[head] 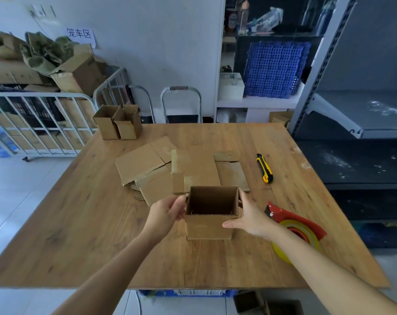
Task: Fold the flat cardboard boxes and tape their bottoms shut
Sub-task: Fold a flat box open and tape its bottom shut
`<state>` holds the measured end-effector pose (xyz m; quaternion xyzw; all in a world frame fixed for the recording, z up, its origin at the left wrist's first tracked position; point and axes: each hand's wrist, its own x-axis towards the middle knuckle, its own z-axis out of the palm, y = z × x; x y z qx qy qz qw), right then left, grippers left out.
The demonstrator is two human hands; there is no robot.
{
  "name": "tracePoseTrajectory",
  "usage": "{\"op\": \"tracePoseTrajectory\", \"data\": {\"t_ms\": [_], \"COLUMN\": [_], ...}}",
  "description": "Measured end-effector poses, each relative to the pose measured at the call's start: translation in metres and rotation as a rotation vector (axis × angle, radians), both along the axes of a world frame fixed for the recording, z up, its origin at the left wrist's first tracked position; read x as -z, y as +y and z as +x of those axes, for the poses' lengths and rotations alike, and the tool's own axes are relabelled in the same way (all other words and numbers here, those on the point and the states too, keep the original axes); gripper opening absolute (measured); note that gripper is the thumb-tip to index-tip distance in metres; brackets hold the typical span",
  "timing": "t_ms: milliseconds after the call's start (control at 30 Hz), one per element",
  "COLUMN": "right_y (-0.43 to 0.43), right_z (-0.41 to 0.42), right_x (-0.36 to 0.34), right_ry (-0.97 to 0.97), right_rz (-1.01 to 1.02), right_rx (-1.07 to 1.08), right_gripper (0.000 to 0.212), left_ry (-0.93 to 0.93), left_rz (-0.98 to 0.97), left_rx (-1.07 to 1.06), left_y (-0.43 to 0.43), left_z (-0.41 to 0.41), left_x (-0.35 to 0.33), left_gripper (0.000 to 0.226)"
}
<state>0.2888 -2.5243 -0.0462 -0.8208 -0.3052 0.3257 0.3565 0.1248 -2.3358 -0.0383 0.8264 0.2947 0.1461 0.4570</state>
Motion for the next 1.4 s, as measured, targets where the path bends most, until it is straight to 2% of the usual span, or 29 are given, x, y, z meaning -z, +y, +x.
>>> {"op": "tracePoseTrajectory", "data": {"t_ms": [233,367,467,500,633,700,833,1000,1167,1333,1400], "right_y": [0.002,0.002,-0.002,-0.004,-0.009,-0.010,-0.012,-0.020,-0.025,-0.018,-0.014], "right_z": [0.002,0.003,0.002,-0.001,-0.011,-0.012,-0.008,-0.017,-0.013,-0.007,-0.007], "right_x": [0.002,0.003,0.007,0.009,0.013,0.013,0.007,0.011,0.016,0.017,0.020], "right_ry": [0.001,-0.016,-0.119,-0.151,-0.230,-0.228,-0.255,-0.433,-0.415,-0.432,-0.379], "right_rz": [-0.035,-0.029,0.001,0.015,0.047,0.062,0.046,0.148,0.168,0.100,0.098], "right_rx": [-0.055,-0.047,-0.011,0.001,0.021,0.033,0.012,-0.010,-0.082,-0.253,-0.272], "right_gripper": [0.123,0.120,0.117,0.116,0.112,0.114,0.111,0.086,0.071,0.068,0.066], "left_ry": [0.112,0.128,0.125,0.131,0.190,0.175,0.283,0.259,0.360,0.365,0.357], "left_rz": [-0.054,-0.002,0.101,0.115,0.308,0.322,0.435,0.579,0.665,0.667,0.663], "left_rx": [0.017,0.084,0.213,0.280,0.524,0.566,0.672,0.586,0.604,0.579,0.593], "left_y": [0.006,0.005,0.013,0.017,0.021,0.019,0.016,0.004,0.005,0.008,0.009], "left_z": [0.024,0.030,0.018,0.012,0.001,0.000,-0.002,0.000,0.006,0.008,0.008], "left_x": [-0.001,-0.003,-0.005,-0.005,0.001,0.005,0.013,0.019,0.032,0.044,0.046], "left_gripper": [0.016,0.020,0.028,0.033,0.088,0.097,0.093,0.100,0.101,0.097,0.100]}}
